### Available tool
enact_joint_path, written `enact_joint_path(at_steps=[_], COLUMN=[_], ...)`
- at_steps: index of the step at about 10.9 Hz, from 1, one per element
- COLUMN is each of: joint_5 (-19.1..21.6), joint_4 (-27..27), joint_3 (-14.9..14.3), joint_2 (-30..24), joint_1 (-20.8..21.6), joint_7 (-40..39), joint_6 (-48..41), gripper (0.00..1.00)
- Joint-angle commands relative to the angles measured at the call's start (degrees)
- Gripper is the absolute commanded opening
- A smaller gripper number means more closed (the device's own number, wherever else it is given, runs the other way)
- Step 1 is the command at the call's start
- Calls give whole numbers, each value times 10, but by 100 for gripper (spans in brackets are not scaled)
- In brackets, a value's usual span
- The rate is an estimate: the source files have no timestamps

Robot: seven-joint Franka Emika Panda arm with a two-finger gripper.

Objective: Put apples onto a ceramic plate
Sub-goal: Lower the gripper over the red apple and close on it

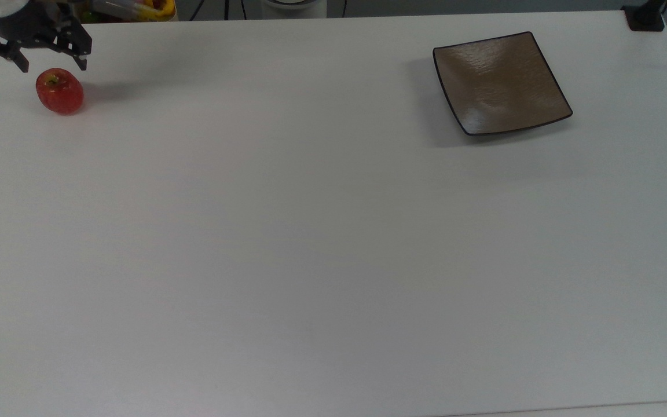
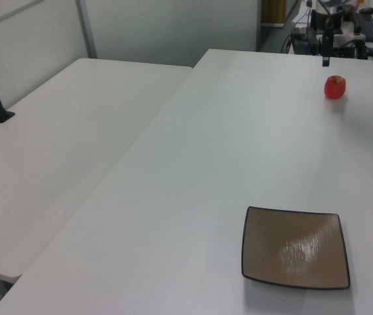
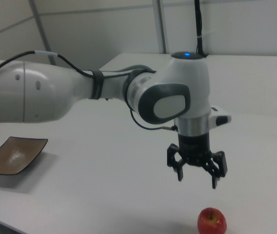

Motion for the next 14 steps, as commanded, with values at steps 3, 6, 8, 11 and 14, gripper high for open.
enact_joint_path(at_steps=[3,6,8,11,14], joint_5=[-54,-77,-105,-108,-113], joint_4=[-36,-48,-69,-79,-82], joint_3=[-3,-3,-3,-1,2], joint_2=[50,70,70,74,80], joint_1=[-9,-16,-17,-19,-18], joint_7=[-13,-13,-13,-13,-13], joint_6=[79,107,132,136,135], gripper=[100,100,100,100,60])
